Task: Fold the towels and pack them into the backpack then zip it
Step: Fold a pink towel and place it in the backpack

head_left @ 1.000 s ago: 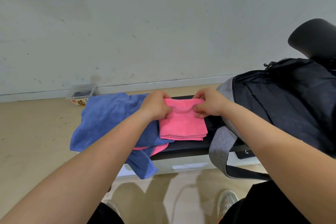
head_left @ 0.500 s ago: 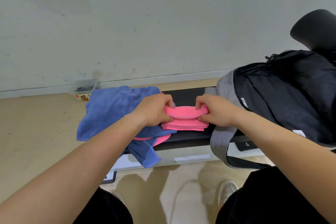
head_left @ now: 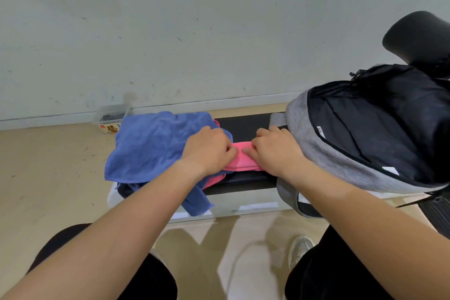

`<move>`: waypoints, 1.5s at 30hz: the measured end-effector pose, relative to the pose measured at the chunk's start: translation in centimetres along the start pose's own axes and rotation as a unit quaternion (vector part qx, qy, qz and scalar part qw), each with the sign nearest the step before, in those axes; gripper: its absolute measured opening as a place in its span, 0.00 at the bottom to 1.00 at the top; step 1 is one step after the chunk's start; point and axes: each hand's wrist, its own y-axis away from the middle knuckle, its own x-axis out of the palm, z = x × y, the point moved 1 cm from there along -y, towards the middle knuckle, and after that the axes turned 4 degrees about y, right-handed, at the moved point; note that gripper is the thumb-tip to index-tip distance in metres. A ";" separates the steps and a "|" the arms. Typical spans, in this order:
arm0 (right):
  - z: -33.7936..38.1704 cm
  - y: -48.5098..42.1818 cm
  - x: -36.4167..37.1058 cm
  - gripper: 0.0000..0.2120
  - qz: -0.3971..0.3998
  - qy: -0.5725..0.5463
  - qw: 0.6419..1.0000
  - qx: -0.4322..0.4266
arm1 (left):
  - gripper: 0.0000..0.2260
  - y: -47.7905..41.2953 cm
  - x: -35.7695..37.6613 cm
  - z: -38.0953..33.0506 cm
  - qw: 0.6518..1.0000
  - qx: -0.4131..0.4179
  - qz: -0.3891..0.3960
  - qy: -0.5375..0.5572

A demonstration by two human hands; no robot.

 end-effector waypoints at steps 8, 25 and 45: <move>0.1 1.3 3.4 0.26 -0.033 0.005 0.999 -0.025 | 0.15 -0.6 3.7 -1.9 0.985 0.033 -0.018 -0.167; -0.7 1.3 1.1 0.35 0.079 -0.012 0.996 -0.036 | 0.29 0.7 3.5 0.7 0.988 0.102 0.008 -0.114; -17.4 4.5 -5.4 0.19 -0.033 -0.488 0.835 0.251 | 0.21 -7.8 -2.0 -10.5 0.904 -0.023 -0.056 0.424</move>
